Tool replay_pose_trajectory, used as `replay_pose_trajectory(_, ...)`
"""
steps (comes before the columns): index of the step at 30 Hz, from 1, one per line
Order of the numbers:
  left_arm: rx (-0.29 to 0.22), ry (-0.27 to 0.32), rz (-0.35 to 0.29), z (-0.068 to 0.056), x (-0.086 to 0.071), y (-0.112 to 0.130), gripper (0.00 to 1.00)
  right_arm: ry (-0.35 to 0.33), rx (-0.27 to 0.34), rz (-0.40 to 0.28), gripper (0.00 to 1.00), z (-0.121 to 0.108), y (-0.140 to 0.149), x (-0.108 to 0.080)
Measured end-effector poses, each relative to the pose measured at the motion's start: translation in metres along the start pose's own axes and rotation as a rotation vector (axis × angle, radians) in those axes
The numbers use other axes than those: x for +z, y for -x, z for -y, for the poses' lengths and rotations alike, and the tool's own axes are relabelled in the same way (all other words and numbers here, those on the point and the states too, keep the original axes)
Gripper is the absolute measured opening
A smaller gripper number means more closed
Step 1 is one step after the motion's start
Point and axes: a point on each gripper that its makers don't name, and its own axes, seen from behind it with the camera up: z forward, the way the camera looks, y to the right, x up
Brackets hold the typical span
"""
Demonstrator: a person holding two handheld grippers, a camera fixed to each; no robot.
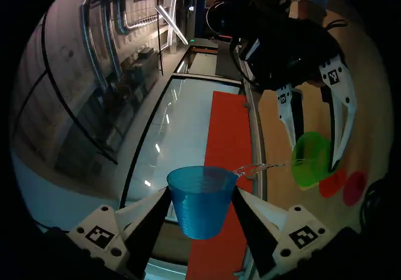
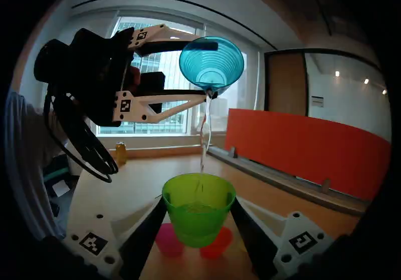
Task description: Pour water
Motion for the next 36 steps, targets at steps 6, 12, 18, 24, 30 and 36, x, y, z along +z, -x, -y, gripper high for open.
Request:
replay_pose_trajectory(6,0.044,-0.004,-0.002,0.001,0.001,-0.003,0.84,0.002,0.006,-0.008,0.89,-0.001,-0.003,0.001)
replay_pose_trajectory(12,0.075,-0.009,-0.007,0.001,0.002,-0.007,0.85,0.003,0.010,-0.010,0.89,-0.003,-0.002,0.001)
replay_pose_trajectory(18,0.125,-0.020,-0.004,0.005,0.003,-0.010,0.85,0.008,0.008,-0.010,0.89,-0.004,-0.003,0.000)
replay_pose_trajectory(24,0.171,-0.020,-0.015,0.007,0.004,-0.017,0.85,0.010,0.009,-0.013,0.89,-0.005,-0.005,-0.001)
replay_pose_trajectory(30,0.206,-0.033,-0.022,0.011,0.006,-0.023,0.85,0.012,0.008,-0.020,0.89,-0.005,-0.008,-0.001)
replay_pose_trajectory(36,0.234,-0.056,-0.037,0.018,0.007,-0.028,0.85,0.014,0.008,-0.024,0.89,-0.006,-0.009,-0.002)
